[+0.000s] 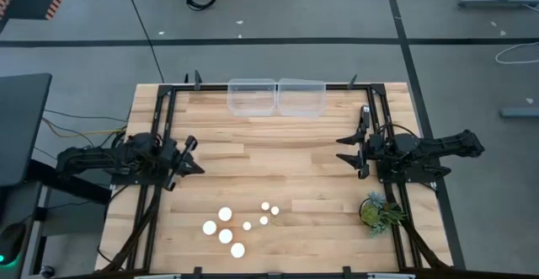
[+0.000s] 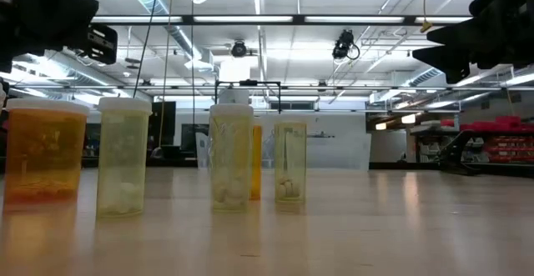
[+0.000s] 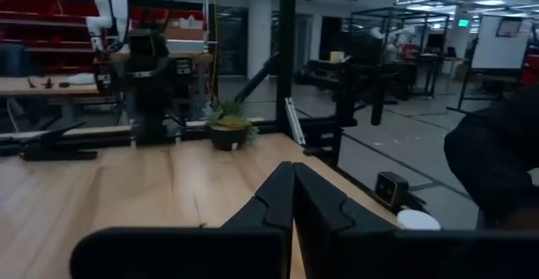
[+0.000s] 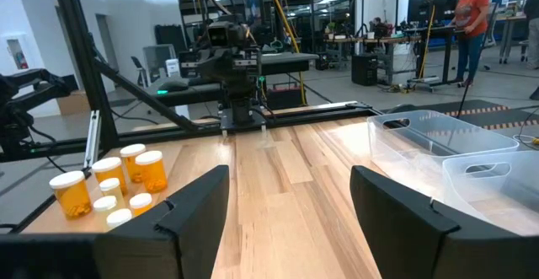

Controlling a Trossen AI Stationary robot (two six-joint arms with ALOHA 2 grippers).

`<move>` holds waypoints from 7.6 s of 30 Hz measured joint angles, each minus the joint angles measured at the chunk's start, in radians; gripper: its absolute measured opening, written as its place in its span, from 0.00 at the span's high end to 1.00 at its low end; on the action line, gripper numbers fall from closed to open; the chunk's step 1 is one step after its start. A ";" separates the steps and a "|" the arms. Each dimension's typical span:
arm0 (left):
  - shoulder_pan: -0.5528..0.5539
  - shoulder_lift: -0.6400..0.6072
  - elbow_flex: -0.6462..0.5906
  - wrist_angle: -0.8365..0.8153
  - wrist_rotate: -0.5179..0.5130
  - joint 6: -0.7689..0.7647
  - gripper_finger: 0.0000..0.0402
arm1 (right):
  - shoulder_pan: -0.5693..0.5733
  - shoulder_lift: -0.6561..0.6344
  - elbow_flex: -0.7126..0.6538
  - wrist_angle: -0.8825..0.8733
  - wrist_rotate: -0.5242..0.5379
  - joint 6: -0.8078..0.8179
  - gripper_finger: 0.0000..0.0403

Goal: Pick and place medicine bottles into bin by pill shape (circle, oval)
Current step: Put the large orange pill bottle into the left transparent bin

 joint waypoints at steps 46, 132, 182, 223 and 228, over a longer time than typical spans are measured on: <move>-0.025 0.275 0.009 0.089 -0.356 -0.018 0.78 | 0.000 0.000 0.000 0.000 0.000 0.000 0.37; -0.597 1.559 1.182 -1.084 -0.462 -0.628 0.34 | 0.000 0.000 0.000 0.000 0.000 0.000 0.37; -0.632 1.678 1.182 -1.054 -0.500 -0.709 0.22 | 0.000 0.000 0.000 0.000 0.000 0.000 0.37; -0.593 1.718 1.181 -1.016 -0.473 -0.721 0.30 | 0.000 0.000 0.000 0.001 0.000 0.000 0.37; -0.593 1.718 1.181 -1.016 -0.473 -0.723 0.42 | 0.000 0.000 0.000 0.001 0.000 0.000 0.37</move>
